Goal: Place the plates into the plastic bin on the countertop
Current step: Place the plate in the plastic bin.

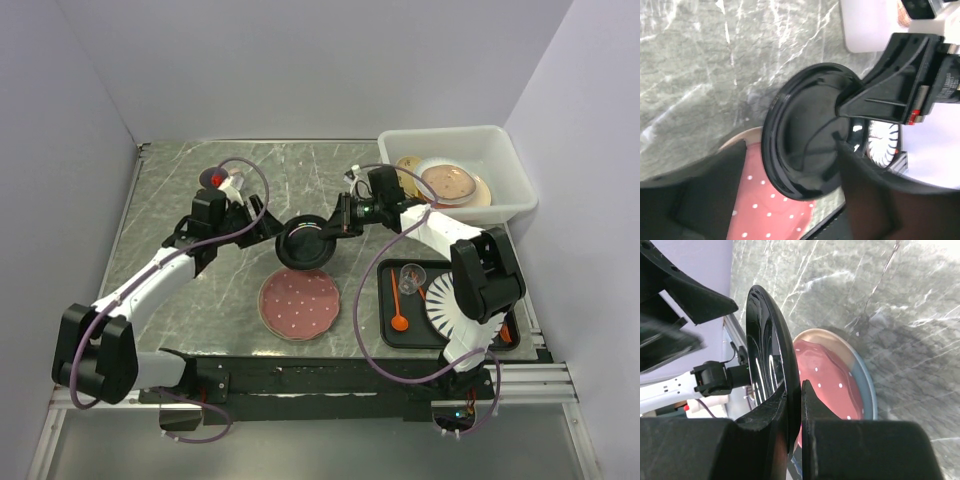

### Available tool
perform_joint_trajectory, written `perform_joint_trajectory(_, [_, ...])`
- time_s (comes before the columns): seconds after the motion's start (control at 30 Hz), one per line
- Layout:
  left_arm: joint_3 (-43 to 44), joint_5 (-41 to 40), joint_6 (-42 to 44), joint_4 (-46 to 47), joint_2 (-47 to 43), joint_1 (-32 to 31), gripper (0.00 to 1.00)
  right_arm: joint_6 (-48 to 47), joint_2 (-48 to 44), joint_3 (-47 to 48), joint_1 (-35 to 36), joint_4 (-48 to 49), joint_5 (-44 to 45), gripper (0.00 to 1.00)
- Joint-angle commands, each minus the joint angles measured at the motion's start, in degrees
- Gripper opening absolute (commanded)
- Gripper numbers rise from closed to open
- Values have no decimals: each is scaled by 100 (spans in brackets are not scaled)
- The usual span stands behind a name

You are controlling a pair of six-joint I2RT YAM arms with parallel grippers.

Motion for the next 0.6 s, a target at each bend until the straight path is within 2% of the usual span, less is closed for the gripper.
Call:
perform_joint_trajectory(0.0, [40,-64,65,63,-309,-20,86,-239,-191,378,20,-124,75,0])
perform_joint_trajectory(0.07, [-21,-178,74,27,-414,-20,99,-266,-191,404,-33,-158,75,0])
perform_joint_trajectory(0.57, [22,-152,170,-25,-274,-20,99,-257,-112,746,-885,-246,49,0])
